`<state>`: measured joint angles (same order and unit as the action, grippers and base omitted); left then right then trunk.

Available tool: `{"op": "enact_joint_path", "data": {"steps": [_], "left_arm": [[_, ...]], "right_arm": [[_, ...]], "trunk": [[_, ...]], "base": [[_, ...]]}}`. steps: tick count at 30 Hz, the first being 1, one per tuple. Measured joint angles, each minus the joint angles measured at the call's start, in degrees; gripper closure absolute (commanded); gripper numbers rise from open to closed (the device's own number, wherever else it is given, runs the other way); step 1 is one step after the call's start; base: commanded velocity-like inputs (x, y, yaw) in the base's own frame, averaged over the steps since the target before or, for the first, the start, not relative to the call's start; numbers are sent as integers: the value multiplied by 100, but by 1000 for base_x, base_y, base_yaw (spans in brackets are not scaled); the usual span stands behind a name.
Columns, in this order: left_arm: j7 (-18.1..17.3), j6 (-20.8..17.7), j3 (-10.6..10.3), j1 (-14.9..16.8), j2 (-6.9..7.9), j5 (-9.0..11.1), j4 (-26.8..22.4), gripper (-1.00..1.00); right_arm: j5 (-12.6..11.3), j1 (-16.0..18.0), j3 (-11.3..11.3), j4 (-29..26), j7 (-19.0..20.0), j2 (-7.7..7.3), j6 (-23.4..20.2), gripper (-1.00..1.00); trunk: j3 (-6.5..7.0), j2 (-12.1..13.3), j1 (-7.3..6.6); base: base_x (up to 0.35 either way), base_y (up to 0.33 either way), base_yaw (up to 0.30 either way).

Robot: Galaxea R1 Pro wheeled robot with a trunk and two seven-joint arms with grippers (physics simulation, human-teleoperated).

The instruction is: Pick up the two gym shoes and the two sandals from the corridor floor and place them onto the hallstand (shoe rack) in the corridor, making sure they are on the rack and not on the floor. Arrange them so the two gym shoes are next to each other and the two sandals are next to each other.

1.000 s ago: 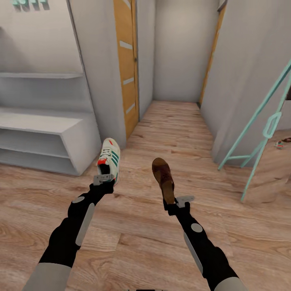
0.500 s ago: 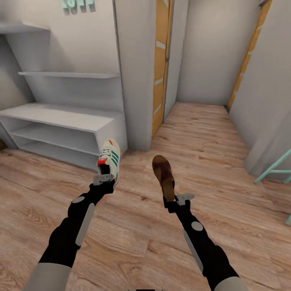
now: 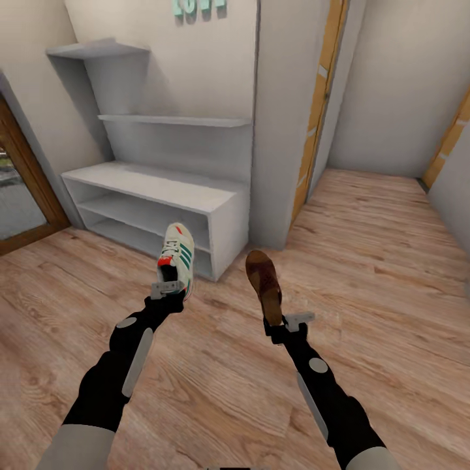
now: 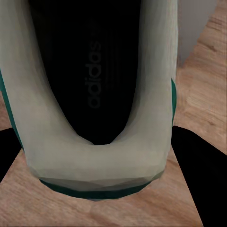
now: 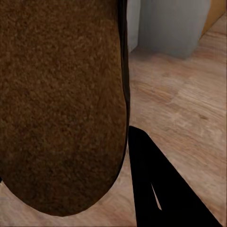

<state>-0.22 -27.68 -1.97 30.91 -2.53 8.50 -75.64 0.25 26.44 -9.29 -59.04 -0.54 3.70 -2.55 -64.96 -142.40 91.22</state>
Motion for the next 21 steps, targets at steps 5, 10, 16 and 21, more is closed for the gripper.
{"op": "enact_joint_path", "data": {"steps": [5, 10, 16, 21], "left_arm": [[0, 0, 0, 0, 0, 3, 0, 100], [0, 0, 0, 0, 0, 1, 0, 100], [0, 0, 0, 0, 0, 2, 0, 100], [0, 0, 0, 0, 0, 3, 0, 100]], "right_arm": [[0, 0, 0, -1, 0, 0, 0, 100], [0, 0, 0, -1, 0, 0, 0, 100], [0, 0, 0, -1, 0, 0, 0, 100], [0, 0, 0, -1, 0, 0, 0, 100]], "trunk": [[0, 0, 0], [0, 0, 0], [0, 0, -1], [0, 0, -1]], "base": [[156, 335, 298], [160, 334, 298], [199, 312, 298], [226, 296, 282]]}}
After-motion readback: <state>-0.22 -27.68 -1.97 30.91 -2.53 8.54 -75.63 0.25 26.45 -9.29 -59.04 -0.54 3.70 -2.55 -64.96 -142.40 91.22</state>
